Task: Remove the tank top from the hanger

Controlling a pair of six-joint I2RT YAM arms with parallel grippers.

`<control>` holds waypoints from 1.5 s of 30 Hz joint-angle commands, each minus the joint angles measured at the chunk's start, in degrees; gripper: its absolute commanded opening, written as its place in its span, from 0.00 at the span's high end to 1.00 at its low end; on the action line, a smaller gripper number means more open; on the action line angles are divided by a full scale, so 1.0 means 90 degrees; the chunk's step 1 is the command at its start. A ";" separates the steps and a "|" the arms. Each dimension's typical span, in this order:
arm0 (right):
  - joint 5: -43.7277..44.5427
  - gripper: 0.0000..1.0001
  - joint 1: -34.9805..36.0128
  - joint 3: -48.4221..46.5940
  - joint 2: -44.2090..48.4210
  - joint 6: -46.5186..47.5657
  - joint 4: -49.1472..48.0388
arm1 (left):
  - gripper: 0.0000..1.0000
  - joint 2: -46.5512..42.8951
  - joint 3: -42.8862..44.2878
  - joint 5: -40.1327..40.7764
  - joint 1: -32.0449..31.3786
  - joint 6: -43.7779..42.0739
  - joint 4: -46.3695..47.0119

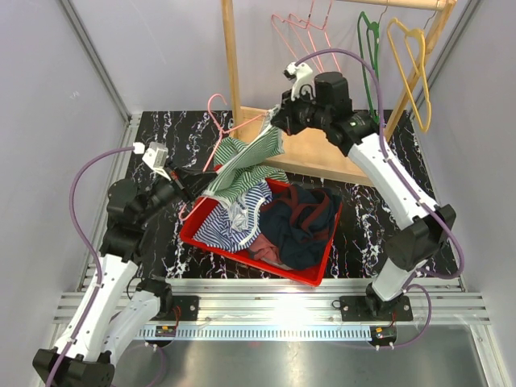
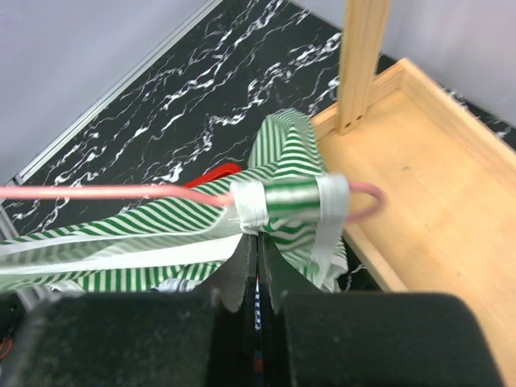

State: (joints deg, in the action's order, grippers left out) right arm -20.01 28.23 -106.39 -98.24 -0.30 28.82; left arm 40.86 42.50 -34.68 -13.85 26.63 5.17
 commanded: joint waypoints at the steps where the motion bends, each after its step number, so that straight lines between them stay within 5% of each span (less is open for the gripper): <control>1: 0.0378 1.00 -0.0460 0.0112 0.0573 0.0306 -0.0419 | 1.00 -0.0301 0.0160 0.0191 0.0054 -0.0625 -0.0212; 25: 0.0837 1.00 -0.1222 0.0561 0.0154 0.0550 -0.0985 | 1.00 -0.1190 0.0356 -0.0571 0.0083 -0.2012 -0.1063; 31: -0.0615 1.00 -0.1252 0.0678 0.0222 0.0667 -0.0927 | 1.00 -0.1123 0.0161 -0.0396 0.0083 -0.1739 -0.0721; 37: -0.2258 0.61 -0.1232 0.0688 0.0182 0.1087 -0.0497 | 1.00 -0.0956 0.0014 0.0532 0.0093 -0.0978 -0.0321; 41: -0.3059 0.23 -0.1115 0.0727 0.0163 0.1760 -0.0097 | 1.00 -0.0849 -0.0035 0.0416 0.0093 -0.0324 0.0109; 45: -0.3158 0.02 -0.0706 0.1253 0.0358 0.2764 -0.0457 | 1.00 -0.0771 0.0033 0.0162 0.0093 -0.0069 0.0402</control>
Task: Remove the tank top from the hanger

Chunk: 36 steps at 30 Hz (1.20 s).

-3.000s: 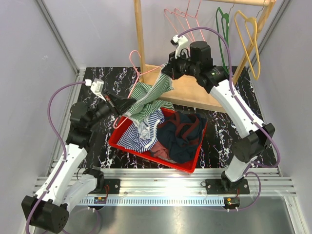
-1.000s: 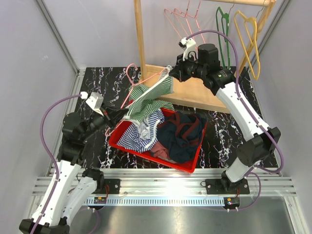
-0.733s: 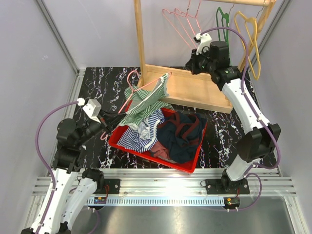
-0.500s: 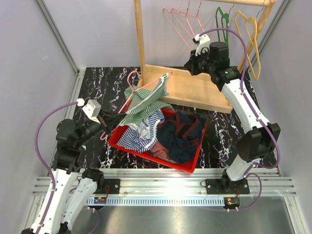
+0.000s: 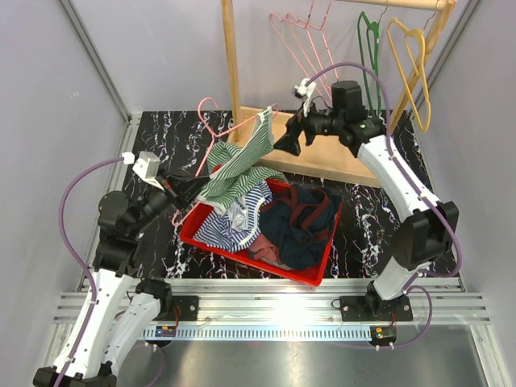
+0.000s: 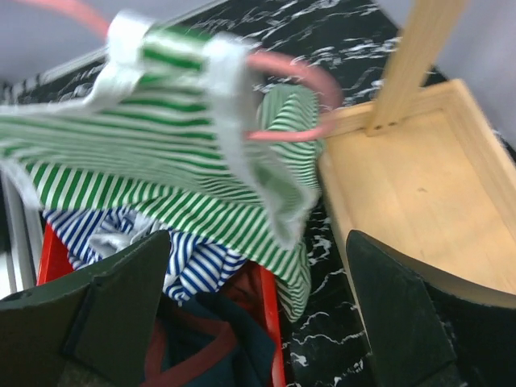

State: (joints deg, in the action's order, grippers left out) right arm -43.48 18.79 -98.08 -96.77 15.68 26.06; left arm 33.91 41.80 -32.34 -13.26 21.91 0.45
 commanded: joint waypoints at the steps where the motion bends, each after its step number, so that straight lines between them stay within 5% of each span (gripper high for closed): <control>1: -0.0569 0.01 0.0422 0.0467 0.0273 0.1127 -0.0529 | 1.00 0.0021 0.0131 -0.0137 0.0028 0.0475 0.0936; 17: 0.0690 0.02 0.0774 -0.0274 -0.0156 0.1586 -0.0416 | 1.00 -0.0135 0.0111 -0.0002 0.0028 0.0632 0.0810; 24: -0.0732 0.03 0.0793 -0.0410 -0.0242 0.1891 -0.0113 | 1.00 0.0001 0.0043 -0.0332 0.0028 0.1168 0.1336; 32: -0.1135 0.45 0.0813 -0.1172 -0.0566 0.1373 -0.0006 | 1.00 -0.0154 -0.0035 -0.0333 0.0028 0.1179 0.1181; 36: -0.1155 0.86 0.0803 -0.1085 -0.0401 0.1305 0.0005 | 1.00 -0.0203 -0.0113 -0.0255 0.0028 0.1159 0.1181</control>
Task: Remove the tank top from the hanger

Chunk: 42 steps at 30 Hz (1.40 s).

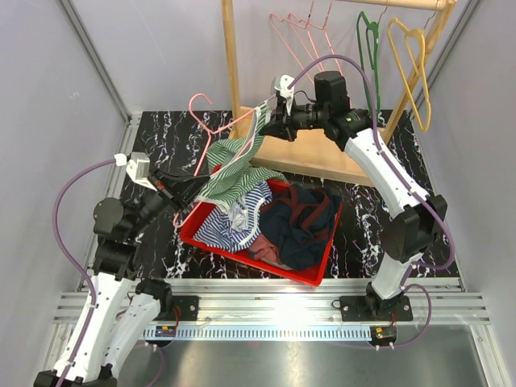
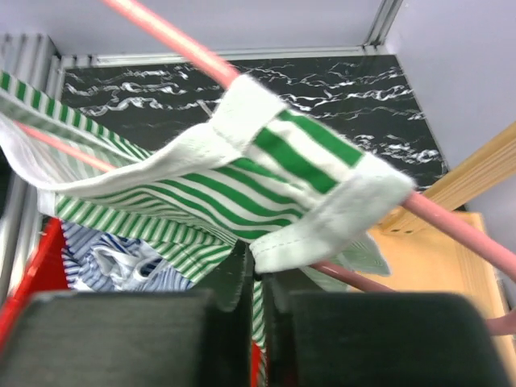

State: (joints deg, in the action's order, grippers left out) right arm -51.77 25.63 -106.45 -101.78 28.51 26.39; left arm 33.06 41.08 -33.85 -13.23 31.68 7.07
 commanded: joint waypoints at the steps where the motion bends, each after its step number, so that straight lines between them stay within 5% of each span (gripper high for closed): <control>1: -0.0157 1.00 0.0043 -0.0028 0.0205 -0.0179 -0.0080 | 1.00 -0.0138 -0.0033 -0.0058 0.0025 0.0054 0.0445; 15: 0.2877 1.00 -0.0894 0.1515 0.1289 -0.2142 -0.1584 | 1.00 -0.0919 -0.0004 0.1046 0.0035 -0.0766 -0.0454; 27: 0.3779 1.00 -0.1168 0.0999 0.0830 -0.2836 -0.1625 | 1.00 -0.1690 -0.0433 -0.1024 0.0025 -0.2220 -0.1293; 42: 0.5049 1.00 -0.1197 0.1535 0.0810 -0.2533 -0.1878 | 1.00 -0.1896 0.0923 -0.0947 -0.0131 -0.4437 -0.3421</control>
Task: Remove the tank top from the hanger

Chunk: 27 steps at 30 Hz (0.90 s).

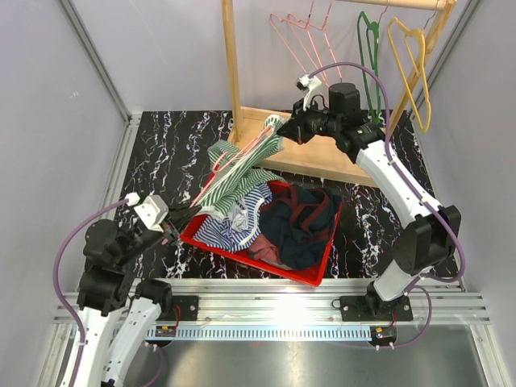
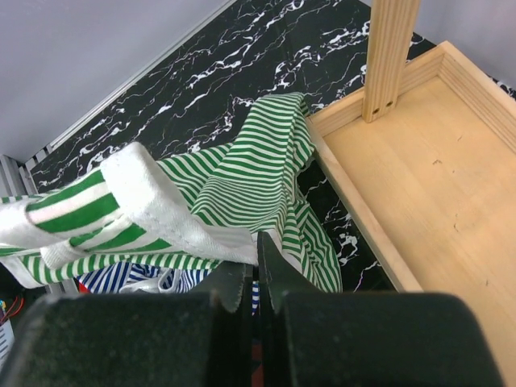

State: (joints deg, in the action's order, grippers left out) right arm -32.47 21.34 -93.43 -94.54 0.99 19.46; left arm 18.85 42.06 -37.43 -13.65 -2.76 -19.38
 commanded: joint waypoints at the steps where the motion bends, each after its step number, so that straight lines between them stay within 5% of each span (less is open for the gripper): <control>1: 0.2914 1.00 -0.0731 0.0127 0.0007 0.0534 -0.1118 | 1.00 -0.0317 0.0979 -0.0451 -0.0104 -0.0746 -0.0629; 10: 0.2866 1.00 -0.0897 0.0517 0.0104 0.0622 -0.1274 | 1.00 -0.0796 0.0981 0.1345 -0.0280 -0.0796 -0.0464; 21: 0.1421 1.00 -0.1493 -0.0205 0.0436 -0.0451 -0.0747 | 1.00 -0.0933 0.0552 0.1220 -0.0427 -0.1051 -0.1401; 27: 0.2327 1.00 -0.1493 -0.0351 0.0290 -0.0970 -0.0571 | 1.00 -0.1059 0.0706 0.0517 -0.0456 -0.1468 -0.1967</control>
State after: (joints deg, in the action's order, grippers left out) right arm -39.09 17.69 -92.90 -91.13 -7.11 20.47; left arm 14.15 44.97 -29.58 -17.58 -12.80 -29.91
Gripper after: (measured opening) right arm 0.013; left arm 0.073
